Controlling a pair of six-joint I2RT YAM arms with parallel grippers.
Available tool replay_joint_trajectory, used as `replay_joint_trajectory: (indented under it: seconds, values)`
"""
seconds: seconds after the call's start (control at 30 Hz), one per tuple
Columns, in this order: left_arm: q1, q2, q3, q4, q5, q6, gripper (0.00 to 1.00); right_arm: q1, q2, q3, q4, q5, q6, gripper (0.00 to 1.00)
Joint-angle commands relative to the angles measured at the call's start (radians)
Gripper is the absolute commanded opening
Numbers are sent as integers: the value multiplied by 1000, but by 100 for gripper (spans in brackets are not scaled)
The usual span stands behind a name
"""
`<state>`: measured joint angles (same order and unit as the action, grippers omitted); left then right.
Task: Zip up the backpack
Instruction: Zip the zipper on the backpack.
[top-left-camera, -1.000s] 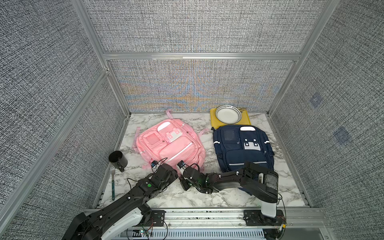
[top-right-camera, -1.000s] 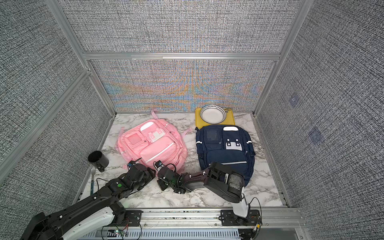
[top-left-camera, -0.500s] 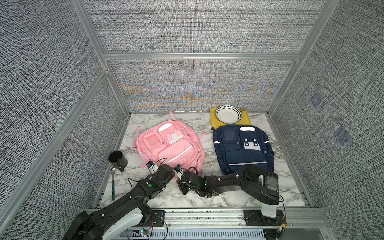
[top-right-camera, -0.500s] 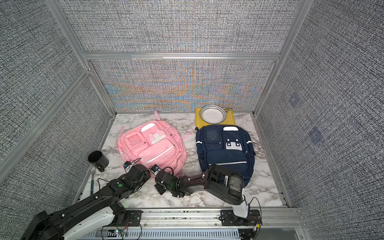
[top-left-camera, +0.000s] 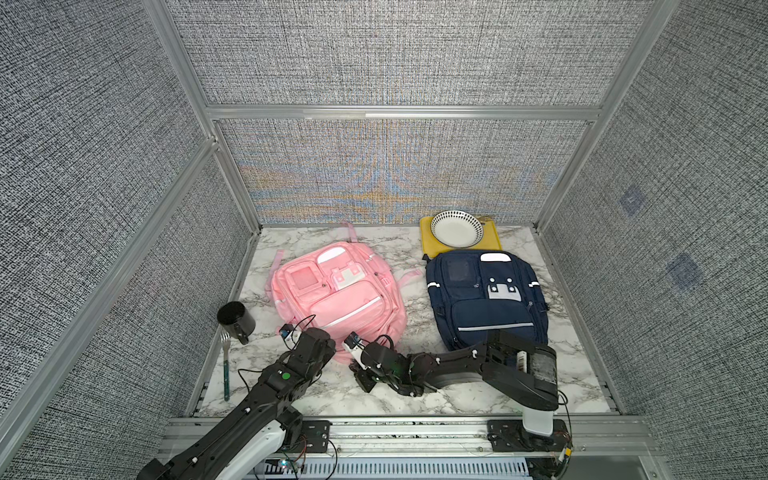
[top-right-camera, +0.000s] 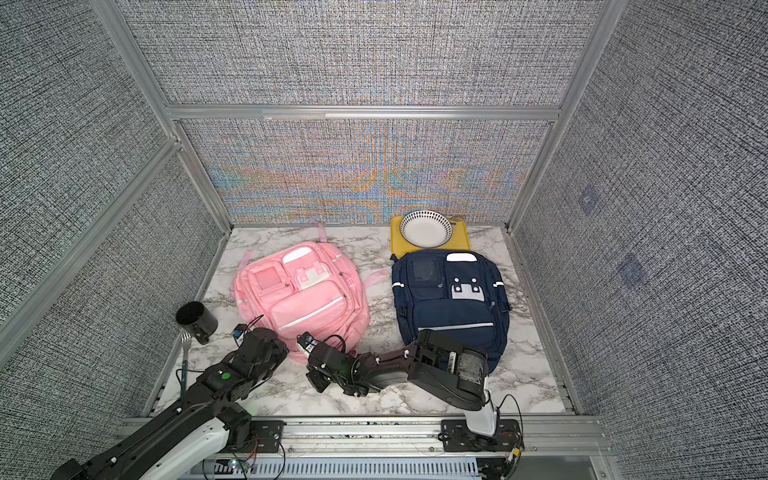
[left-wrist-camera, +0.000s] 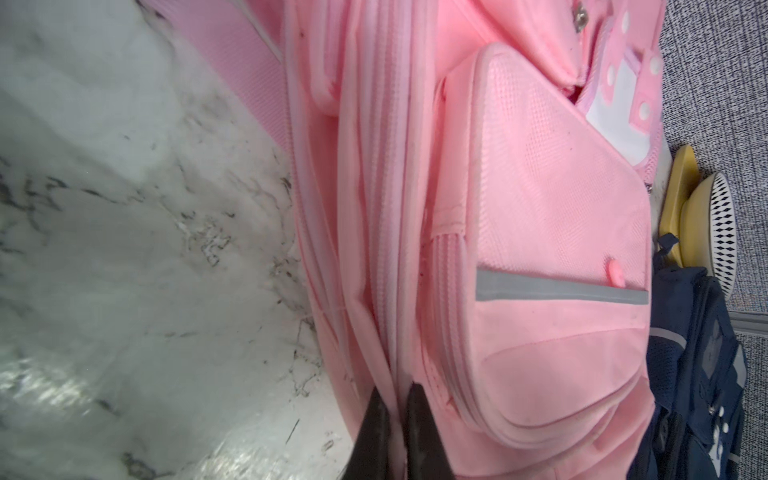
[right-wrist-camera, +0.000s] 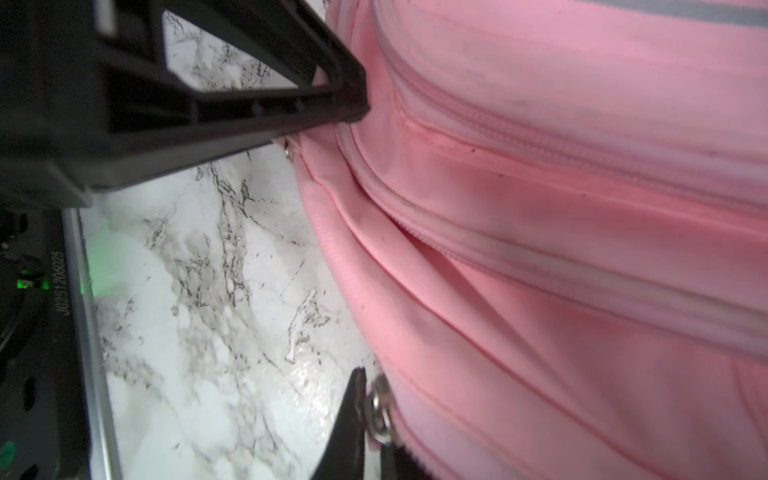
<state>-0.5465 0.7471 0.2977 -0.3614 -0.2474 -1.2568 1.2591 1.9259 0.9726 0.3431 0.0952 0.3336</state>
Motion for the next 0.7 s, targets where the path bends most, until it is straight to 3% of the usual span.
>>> replay_joint_trajectory:
  seconds: [0.0, 0.37, 0.67]
  values:
    - [30, 35, 11, 10, -20, 73, 0, 2, 2, 0, -66, -21, -18, 0]
    - [237, 54, 68, -17, 68, 255, 0, -12, -32, -27, -140, -6, -52, 0]
    - [357, 171, 129, -8, 125, 354, 0, -50, -81, -68, -185, -70, -93, 0]
